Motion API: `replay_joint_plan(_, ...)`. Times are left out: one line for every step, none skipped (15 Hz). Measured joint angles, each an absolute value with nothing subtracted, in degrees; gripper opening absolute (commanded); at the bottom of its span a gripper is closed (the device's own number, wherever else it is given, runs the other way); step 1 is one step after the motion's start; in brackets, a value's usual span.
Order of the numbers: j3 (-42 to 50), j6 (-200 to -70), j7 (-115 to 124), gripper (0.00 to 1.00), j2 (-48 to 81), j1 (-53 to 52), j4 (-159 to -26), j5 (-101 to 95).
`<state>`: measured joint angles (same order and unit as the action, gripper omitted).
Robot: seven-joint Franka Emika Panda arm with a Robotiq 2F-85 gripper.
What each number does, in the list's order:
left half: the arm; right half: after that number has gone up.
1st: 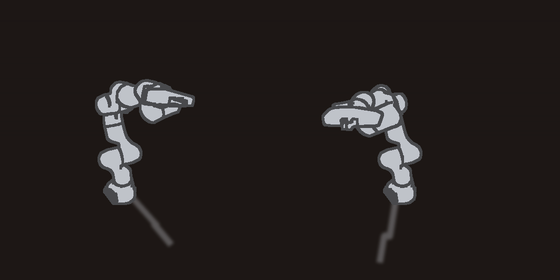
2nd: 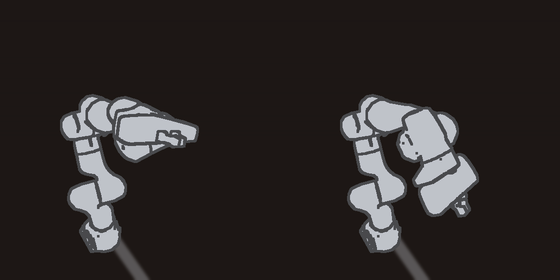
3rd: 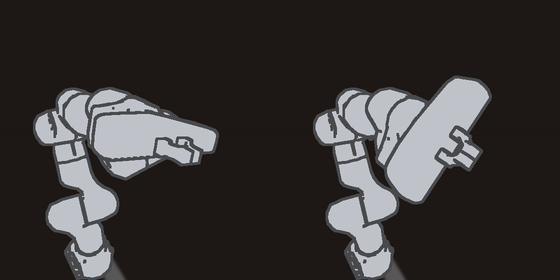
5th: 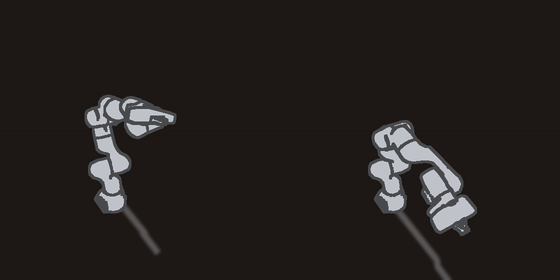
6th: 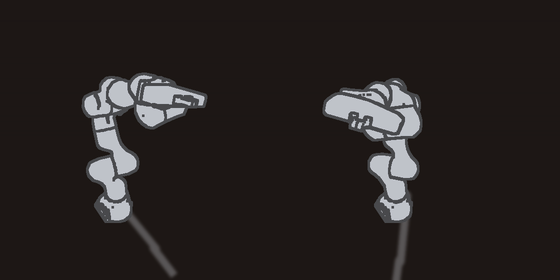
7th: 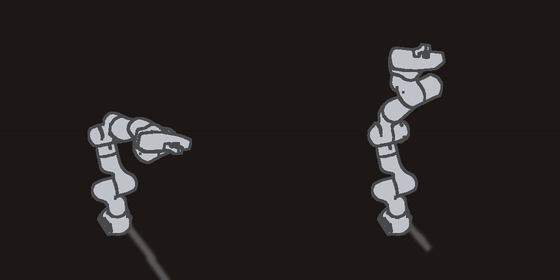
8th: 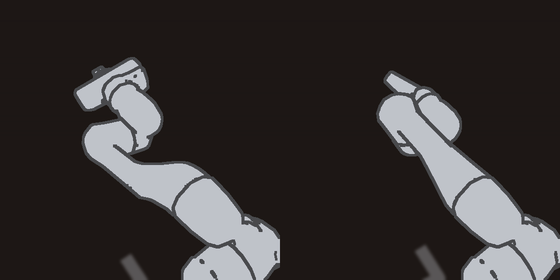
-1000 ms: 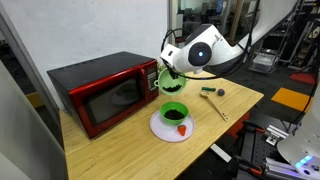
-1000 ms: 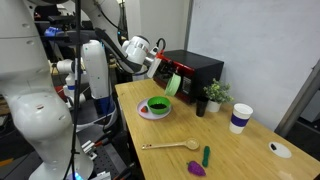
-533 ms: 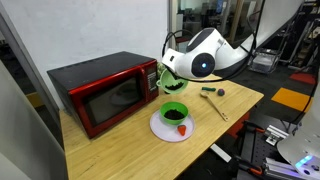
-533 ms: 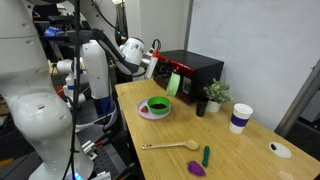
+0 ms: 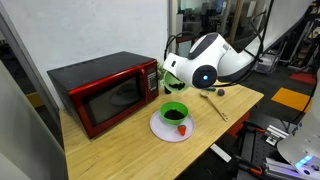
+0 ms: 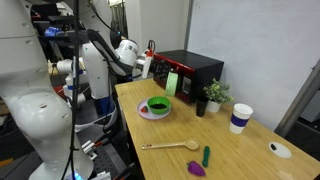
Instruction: Pour the contents in the green pot into the green bowl, place the zucchini and purple grapes inside the green pot
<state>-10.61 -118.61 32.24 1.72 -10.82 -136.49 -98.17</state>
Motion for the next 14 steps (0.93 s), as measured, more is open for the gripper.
replay_joint_plan(-10.88,-117.85,32.24,0.02,1.72,-11.08,-136.71,-98.16)
replay_joint_plan(-11.19,-117.00,32.24,0.02,1.72,-11.32,-136.91,-98.15)
replay_joint_plan(-11.48,-116.22,32.24,0.02,1.72,-11.58,-137.11,-98.15)
replay_joint_plan(-11.79,-115.50,32.24,0.02,1.72,-11.86,-137.32,-98.15)
replay_joint_plan(-12.05,-114.67,32.24,0.02,1.72,-12.21,-137.53,-98.15)
replay_joint_plan(-12.34,-113.93,32.24,0.02,1.73,-12.54,-137.70,-98.15)
replay_joint_plan(-12.65,-113.22,32.24,0.02,1.73,-12.83,-137.86,-98.15)
replay_joint_plan(-12.96,-112.37,32.24,0.02,1.73,-13.18,-138.04,-98.15)
replay_joint_plan(-13.28,-111.68,32.24,0.02,1.73,-13.50,-138.19,-98.15)
replay_joint_plan(-13.53,-111.09,32.24,0.02,1.73,-13.82,-138.33,-98.16)
replay_joint_plan(-13.84,-110.20,32.24,0.02,1.73,-14.15,-138.47,-98.20)
replay_joint_plan(-14.15,-109.27,32.24,0.02,1.73,-14.44,-138.62,-98.31)
replay_joint_plan(-14.42,-108.32,32.24,0.02,1.74,-14.73,-138.78,-98.54)
replay_joint_plan(-14.69,-107.41,32.24,0.02,1.76,-14.95,-138.93,-98.81)
